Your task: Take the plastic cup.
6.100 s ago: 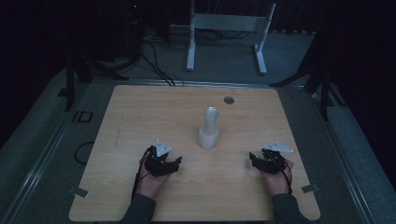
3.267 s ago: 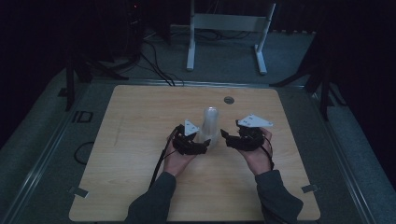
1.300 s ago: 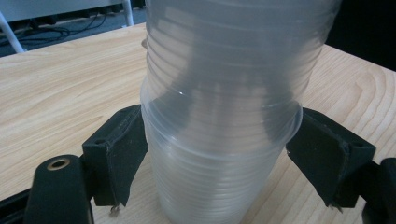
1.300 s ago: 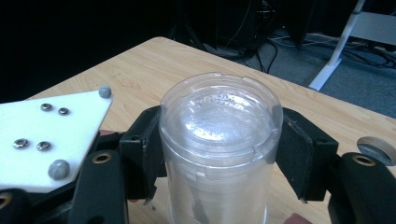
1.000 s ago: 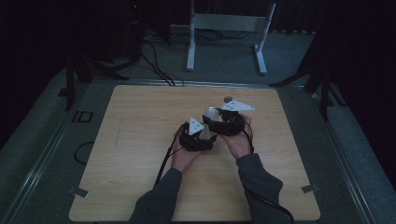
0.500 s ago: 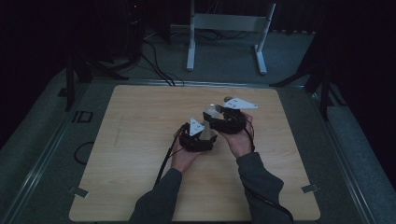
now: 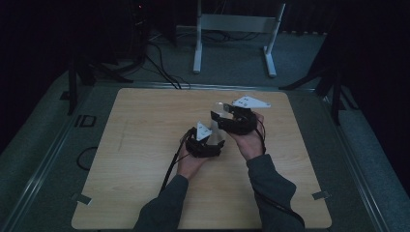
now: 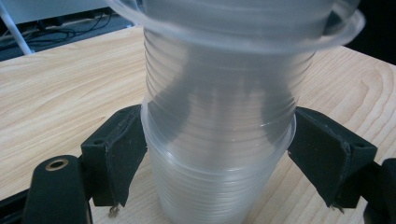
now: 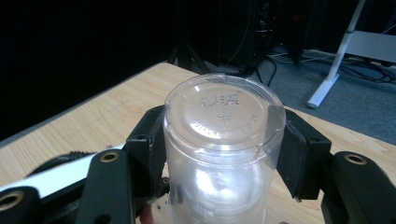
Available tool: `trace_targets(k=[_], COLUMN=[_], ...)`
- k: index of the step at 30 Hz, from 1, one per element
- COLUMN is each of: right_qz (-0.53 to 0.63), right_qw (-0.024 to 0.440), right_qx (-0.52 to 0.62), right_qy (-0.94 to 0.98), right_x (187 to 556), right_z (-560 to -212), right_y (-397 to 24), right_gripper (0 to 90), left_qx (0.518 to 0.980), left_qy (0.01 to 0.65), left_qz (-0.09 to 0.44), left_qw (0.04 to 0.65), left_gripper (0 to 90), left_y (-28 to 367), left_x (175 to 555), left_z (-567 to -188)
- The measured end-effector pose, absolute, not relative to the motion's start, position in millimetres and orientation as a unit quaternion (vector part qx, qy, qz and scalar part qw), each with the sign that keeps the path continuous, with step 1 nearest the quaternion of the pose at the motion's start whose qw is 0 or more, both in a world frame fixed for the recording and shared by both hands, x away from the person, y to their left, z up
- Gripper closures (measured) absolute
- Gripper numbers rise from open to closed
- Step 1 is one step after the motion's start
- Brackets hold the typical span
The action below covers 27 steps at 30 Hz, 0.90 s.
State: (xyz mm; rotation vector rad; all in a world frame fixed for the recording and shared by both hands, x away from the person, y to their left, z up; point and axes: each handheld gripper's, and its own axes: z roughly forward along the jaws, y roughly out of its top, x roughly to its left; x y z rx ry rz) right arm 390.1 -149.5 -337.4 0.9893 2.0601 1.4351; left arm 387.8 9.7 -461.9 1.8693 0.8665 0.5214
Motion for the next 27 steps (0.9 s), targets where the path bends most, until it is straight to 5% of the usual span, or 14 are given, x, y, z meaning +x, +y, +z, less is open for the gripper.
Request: trace_targets(k=[27], right_qz=[0.547], right_qw=[0.215], right_qx=[0.352], right_qy=[0.728], right_x=[384.5], right_z=[-312.0], right_y=[-159.4], right_gripper=[41.0], left_qx=[0.771], left_qy=[0.356], left_qz=[0.227], left_qw=[0.477], left_gripper=[21.3], left_y=[10.7], left_x=[383.4], left_z=[-459.3])
